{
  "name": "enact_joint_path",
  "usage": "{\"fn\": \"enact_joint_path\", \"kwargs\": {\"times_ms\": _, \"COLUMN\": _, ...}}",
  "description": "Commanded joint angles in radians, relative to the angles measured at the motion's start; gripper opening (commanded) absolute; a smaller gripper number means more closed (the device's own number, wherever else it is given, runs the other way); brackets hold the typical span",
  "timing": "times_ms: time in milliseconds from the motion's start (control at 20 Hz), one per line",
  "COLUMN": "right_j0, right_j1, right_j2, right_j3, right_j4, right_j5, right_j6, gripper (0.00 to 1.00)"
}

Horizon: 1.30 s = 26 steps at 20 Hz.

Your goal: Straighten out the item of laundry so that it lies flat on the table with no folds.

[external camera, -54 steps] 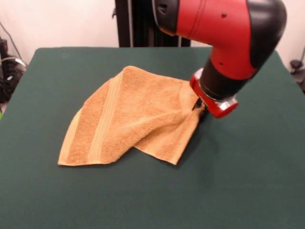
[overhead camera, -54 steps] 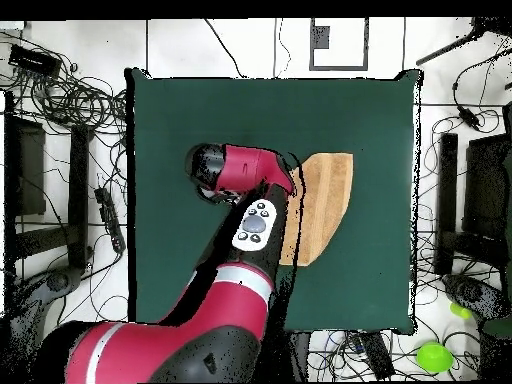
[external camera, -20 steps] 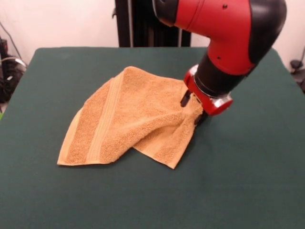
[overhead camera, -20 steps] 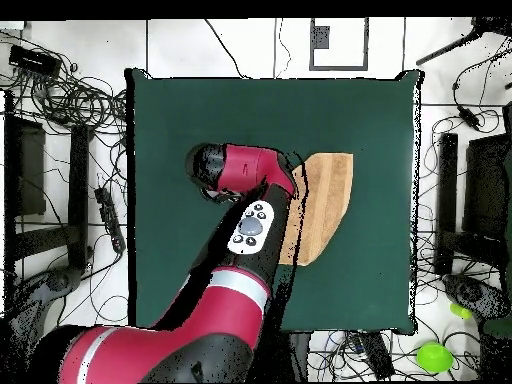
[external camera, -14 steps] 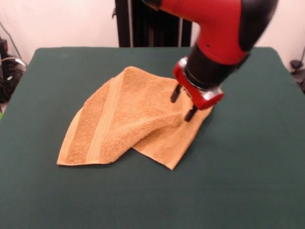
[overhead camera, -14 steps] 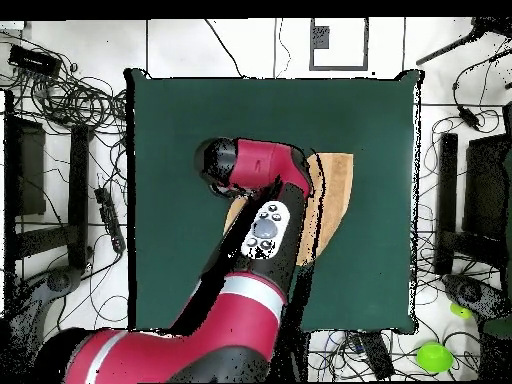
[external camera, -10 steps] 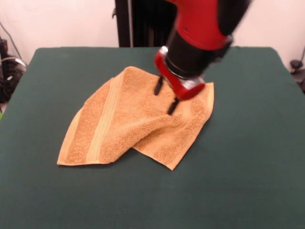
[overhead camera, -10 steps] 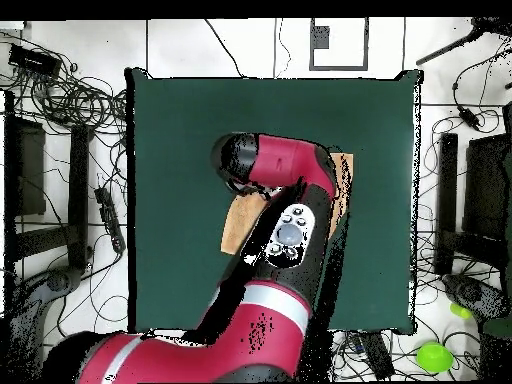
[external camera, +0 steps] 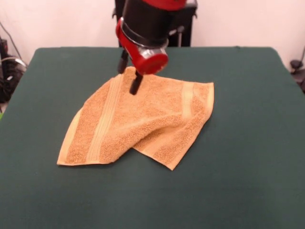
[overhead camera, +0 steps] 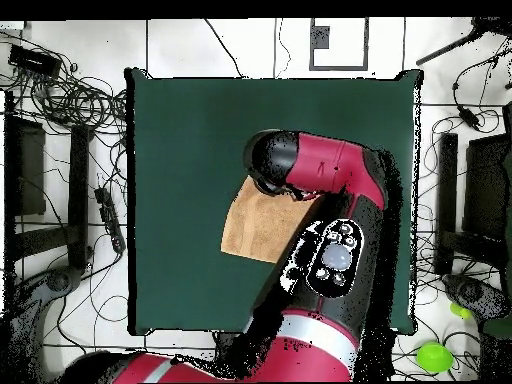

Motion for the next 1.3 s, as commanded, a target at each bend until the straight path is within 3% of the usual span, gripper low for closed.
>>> {"fn": "enact_joint_path", "kwargs": {"times_ms": 50, "right_j0": -0.008, "right_j1": -0.011, "right_j2": 0.153, "right_j3": 0.158, "right_j4": -0.026, "right_j5": 0.002, "right_j6": -0.078, "gripper": 1.00}}
{"fn": "enact_joint_path", "kwargs": {"times_ms": 200, "right_j0": -0.052, "right_j1": -0.021, "right_j2": 0.222, "right_j3": 0.215, "right_j4": 0.009, "right_j5": -0.079, "right_j6": -0.088, "gripper": 1.00}}
{"fn": "enact_joint_path", "kwargs": {"times_ms": 600, "right_j0": -0.107, "right_j1": -0.040, "right_j2": 0.291, "right_j3": 0.264, "right_j4": -0.020, "right_j5": -0.166, "right_j6": -0.114, "gripper": 1.00}}
{"fn": "enact_joint_path", "kwargs": {"times_ms": 1300, "right_j0": -0.153, "right_j1": -0.054, "right_j2": 0.355, "right_j3": 0.286, "right_j4": -0.035, "right_j5": -0.158, "right_j6": -0.079, "gripper": 1.00}}
